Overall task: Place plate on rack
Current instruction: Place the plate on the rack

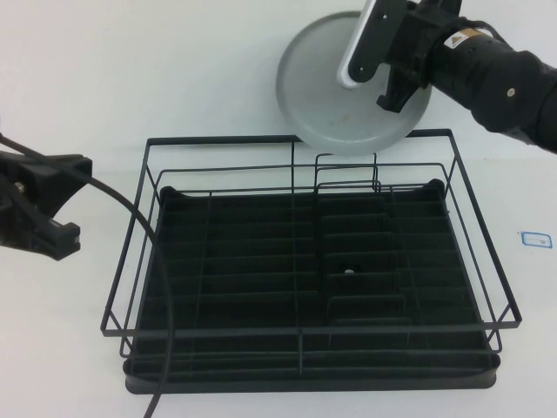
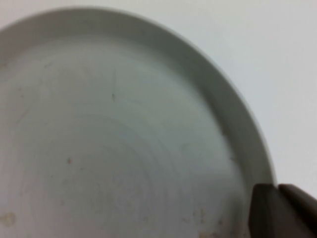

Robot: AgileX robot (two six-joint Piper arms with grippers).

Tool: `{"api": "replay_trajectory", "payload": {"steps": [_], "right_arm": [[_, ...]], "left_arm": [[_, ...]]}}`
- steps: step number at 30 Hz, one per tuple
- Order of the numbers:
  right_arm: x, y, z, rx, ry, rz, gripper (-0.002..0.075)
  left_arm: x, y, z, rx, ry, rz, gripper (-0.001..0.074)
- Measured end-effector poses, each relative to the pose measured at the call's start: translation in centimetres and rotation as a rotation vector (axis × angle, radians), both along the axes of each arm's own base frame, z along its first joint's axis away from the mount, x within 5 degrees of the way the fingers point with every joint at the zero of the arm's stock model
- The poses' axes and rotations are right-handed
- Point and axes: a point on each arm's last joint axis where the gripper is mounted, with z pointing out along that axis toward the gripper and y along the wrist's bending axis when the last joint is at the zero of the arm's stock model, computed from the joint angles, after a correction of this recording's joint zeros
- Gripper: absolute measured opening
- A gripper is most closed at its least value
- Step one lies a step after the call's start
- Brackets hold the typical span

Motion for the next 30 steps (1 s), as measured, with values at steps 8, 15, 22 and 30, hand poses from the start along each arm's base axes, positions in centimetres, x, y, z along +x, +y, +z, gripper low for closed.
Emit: {"api": "replay_trajectory", "payload": {"steps": [8,15,22,30], "right_arm": [[-0.1,0.2,-0.3,-0.003,0.036,0.020,0.0033],[-0.6,0.0,-1.2,-0.015,0.062,0.019,0.0033],[-1.4,-0.3,-1.7,-0.027,0.099,0.030,0.0033],[-1.9,-0.2,-4.4,-0.074,0.206,0.063,0.0033]], "left_arm": [[0.1,0.0,0.0,-0.003,-0.007,-0.001,0.0001],[-0.5,-0.3,0.9,0.006,-0.077,-0.036,0.0001],[-1.5,-0.7,1.7,0.010,-0.116,-0.080,0.0001],[-1.6,-0.8,1.7,0.009,-0.115,-0.088,0.0001]]}}
